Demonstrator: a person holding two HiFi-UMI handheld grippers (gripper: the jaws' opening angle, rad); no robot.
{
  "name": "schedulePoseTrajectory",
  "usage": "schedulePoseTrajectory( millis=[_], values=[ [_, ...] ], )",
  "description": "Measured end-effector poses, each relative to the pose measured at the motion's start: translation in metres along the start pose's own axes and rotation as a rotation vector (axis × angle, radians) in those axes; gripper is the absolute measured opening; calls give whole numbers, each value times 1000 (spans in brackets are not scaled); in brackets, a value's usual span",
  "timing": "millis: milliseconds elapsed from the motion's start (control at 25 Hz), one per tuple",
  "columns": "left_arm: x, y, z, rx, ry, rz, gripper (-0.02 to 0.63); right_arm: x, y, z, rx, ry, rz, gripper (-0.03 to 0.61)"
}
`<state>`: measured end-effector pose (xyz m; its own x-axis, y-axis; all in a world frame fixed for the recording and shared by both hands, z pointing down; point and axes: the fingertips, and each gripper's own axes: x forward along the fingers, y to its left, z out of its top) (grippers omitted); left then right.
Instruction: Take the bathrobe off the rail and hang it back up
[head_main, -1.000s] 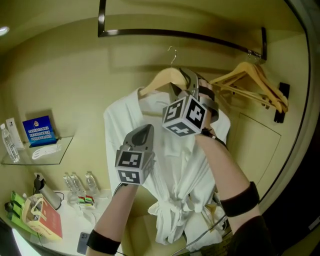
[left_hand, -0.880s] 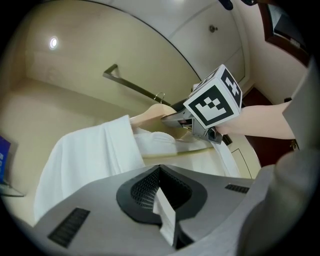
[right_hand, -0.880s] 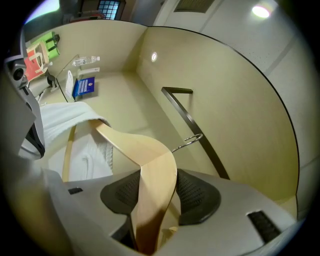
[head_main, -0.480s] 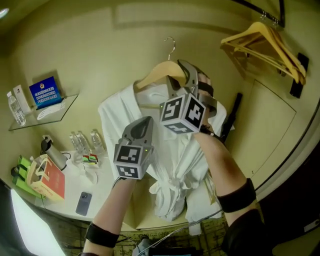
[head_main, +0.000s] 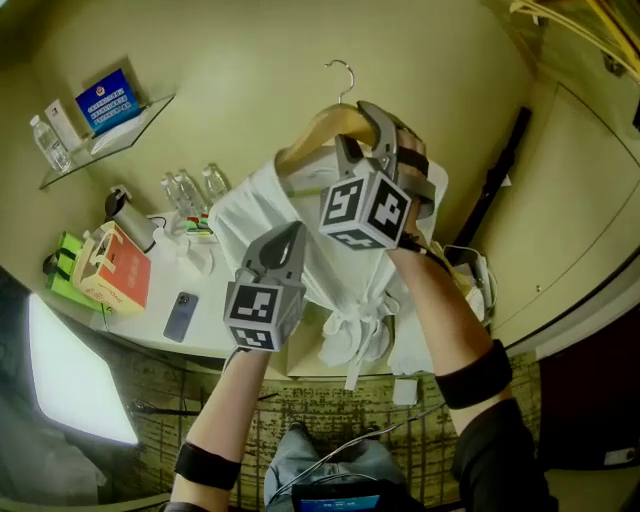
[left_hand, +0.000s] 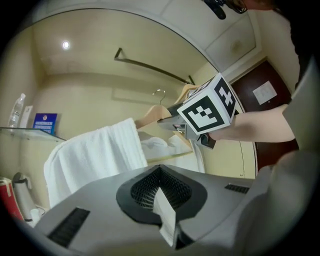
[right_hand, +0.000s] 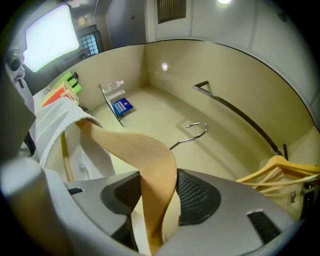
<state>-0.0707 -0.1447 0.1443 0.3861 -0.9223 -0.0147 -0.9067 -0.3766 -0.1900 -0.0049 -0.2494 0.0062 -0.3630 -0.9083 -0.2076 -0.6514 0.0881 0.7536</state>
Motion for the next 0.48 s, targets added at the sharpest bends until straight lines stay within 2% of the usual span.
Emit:
schedulePoseTrajectory(
  millis=[120, 240, 480],
  values=[
    [-9, -9, -35, -13, 33, -8, 0, -9, 44, -36, 25, 40, 37, 216],
    [-16, -26, -62, -63, 47, -34, 0, -19, 84, -68, 32, 80, 57, 216],
    [-32, -56, -150, -123, 97, -131, 0, -49, 174, -141, 25, 157, 76, 216]
  ],
)
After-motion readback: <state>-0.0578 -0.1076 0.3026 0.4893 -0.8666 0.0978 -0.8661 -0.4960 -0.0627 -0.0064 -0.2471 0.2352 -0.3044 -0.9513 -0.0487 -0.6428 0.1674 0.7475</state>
